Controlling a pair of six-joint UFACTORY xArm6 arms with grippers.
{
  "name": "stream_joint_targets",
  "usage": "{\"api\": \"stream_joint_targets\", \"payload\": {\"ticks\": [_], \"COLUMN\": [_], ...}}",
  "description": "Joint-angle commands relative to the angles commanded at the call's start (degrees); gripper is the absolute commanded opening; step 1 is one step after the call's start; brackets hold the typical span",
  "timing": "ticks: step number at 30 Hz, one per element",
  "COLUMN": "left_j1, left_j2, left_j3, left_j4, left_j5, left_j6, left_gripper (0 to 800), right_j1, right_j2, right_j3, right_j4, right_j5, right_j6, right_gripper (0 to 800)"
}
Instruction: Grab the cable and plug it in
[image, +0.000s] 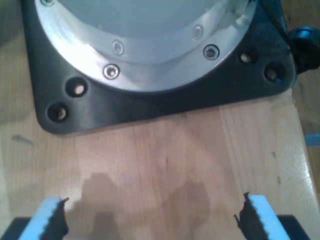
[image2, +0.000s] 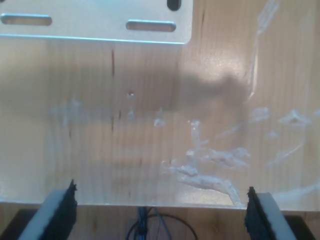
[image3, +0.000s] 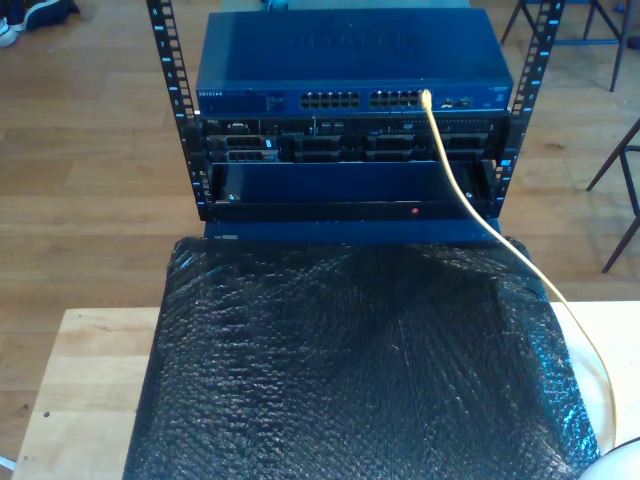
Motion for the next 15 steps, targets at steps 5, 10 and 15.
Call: {"api": "stream_joint_targets", "payload": {"ticks": [5, 10, 15], "left_j1": [0.00, 0.00, 0.00], "left_j2": [0.00, 0.00, 0.00], "left_j3": [0.00, 0.00, 0.00], "left_j4": [0.00, 0.00, 0.00], "left_j5": [0.00, 0.00, 0.00], "left_j6": [0.00, 0.00, 0.00], "left_gripper": [800, 800, 800], "right_j1": [0.09, 0.09, 0.09], "right_j2": [1.14, 3.25, 5.19], "right_j3": [1.58, 1.85, 1.67], "right_j4": [-1.49, -3.34, -4.57], "right_j5": [-2.64, -3.78, -4.04], "right_j6": [0.00, -0.62, -0.88], "right_gripper": [798, 797, 797]}}
